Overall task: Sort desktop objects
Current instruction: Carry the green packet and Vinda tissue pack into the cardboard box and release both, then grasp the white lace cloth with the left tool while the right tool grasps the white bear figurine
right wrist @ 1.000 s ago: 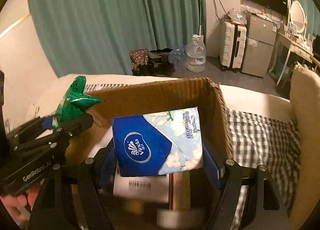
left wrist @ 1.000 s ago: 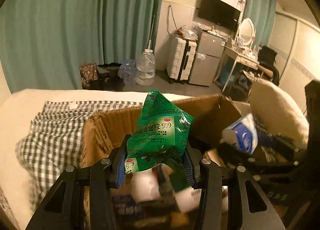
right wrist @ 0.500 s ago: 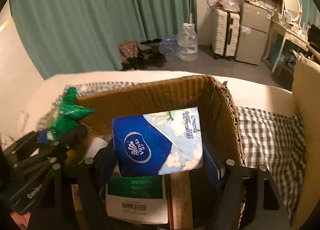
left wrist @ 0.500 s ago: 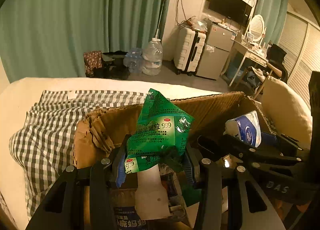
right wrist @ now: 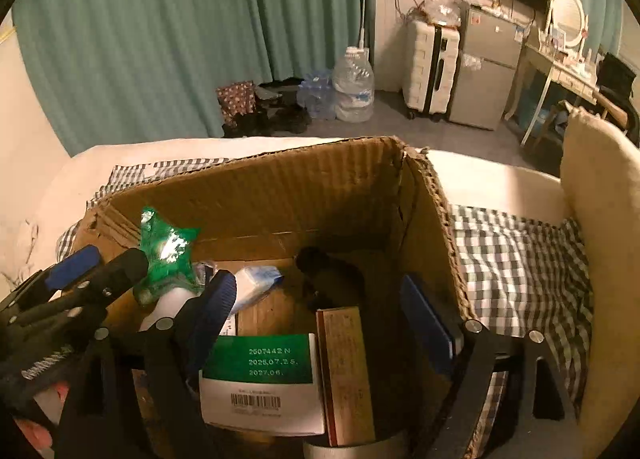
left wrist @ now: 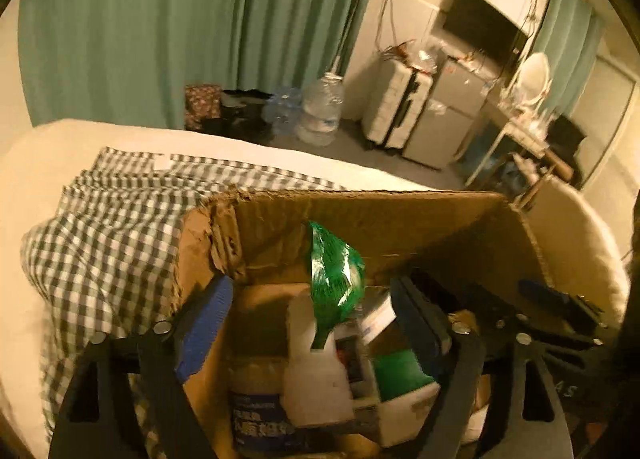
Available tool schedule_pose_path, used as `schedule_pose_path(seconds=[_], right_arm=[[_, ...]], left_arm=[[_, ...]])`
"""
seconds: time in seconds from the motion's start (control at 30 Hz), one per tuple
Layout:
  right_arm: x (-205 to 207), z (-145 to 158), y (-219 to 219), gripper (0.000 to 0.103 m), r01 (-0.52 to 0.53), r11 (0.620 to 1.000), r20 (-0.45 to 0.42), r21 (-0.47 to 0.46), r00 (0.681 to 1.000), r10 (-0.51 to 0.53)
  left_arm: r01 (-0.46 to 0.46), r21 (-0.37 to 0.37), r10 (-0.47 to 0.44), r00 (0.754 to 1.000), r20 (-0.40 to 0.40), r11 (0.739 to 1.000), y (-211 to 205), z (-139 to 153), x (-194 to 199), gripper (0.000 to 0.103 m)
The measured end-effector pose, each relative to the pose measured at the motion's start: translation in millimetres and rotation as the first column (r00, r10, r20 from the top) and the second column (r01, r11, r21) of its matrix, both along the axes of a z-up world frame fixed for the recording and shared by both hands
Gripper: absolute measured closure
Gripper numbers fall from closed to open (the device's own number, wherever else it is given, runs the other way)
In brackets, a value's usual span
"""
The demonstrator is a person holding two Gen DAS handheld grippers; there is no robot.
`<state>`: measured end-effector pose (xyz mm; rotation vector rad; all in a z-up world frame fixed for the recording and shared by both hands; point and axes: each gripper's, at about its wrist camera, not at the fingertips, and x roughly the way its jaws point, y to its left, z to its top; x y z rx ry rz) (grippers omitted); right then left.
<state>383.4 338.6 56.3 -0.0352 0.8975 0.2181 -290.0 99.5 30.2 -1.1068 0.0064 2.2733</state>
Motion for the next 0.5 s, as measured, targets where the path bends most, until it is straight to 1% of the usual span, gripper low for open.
schedule_pose_path(seconds=[0.03,0.07,0.1,0.13,0.2,0.3,0.37,0.43,0.5], right_arm=[[-4.7,1.3,-2.0,0.018,-0.001,1.000,0.002,0.013,1.000,0.001],[-10.1,3.7,-5.7,0.018,0.006,1.000,0.004,0.029,1.000,-0.006],[-14.5,6.0,-9.0,0.015,0.010,0.999,0.008,0.038,1.000,-0.010],[-21.8,10.4,-13.1,0.012,0.017,0.999,0.017,0.043,1.000,-0.018],[-36.3,20.9,-21.0,0.011,0.015,0.999,0.040,0.049,0.999,-0.017],[-60.1,40.4,-34.8,0.011,0.004,0.999,0.070,0.045,0.998,-0.007],[-81.6,54.9,-47.6,0.011,-0.002,0.999,0.090,0.048,0.996,-0.002],[-103.2,64.9,-59.3,0.009,-0.006,0.999,0.111,0.049,0.994,0.000],[-121.0,71.3,-68.6,0.009,-0.008,0.999,0.124,0.040,0.992,0.003]], left_arm=[[0.016,0.021,-0.016,1.000,-0.003,1.000,-3.5,2.1,4.2,0.012],[0.022,0.029,-0.022,1.000,-0.011,0.999,-6.9,4.5,8.1,0.007],[0.011,0.021,-0.010,0.999,-0.035,1.000,-9.2,10.6,15.2,0.001],[-0.002,0.020,0.003,0.998,-0.062,1.000,-13.1,15.7,22.6,0.000],[0.007,0.034,-0.003,0.994,-0.105,0.999,-18.5,26.2,38.3,0.000],[0.042,-0.007,-0.043,0.988,-0.147,0.999,-26.7,42.1,65.8,0.000],[0.038,-0.020,-0.041,0.984,-0.173,0.999,-37.1,50.0,80.1,0.000],[0.019,-0.012,-0.021,0.980,-0.199,1.000,-53.2,58.2,97.4,0.000],[0.006,0.023,-0.001,0.979,-0.205,1.000,-70.9,61.7,111.2,0.000]])
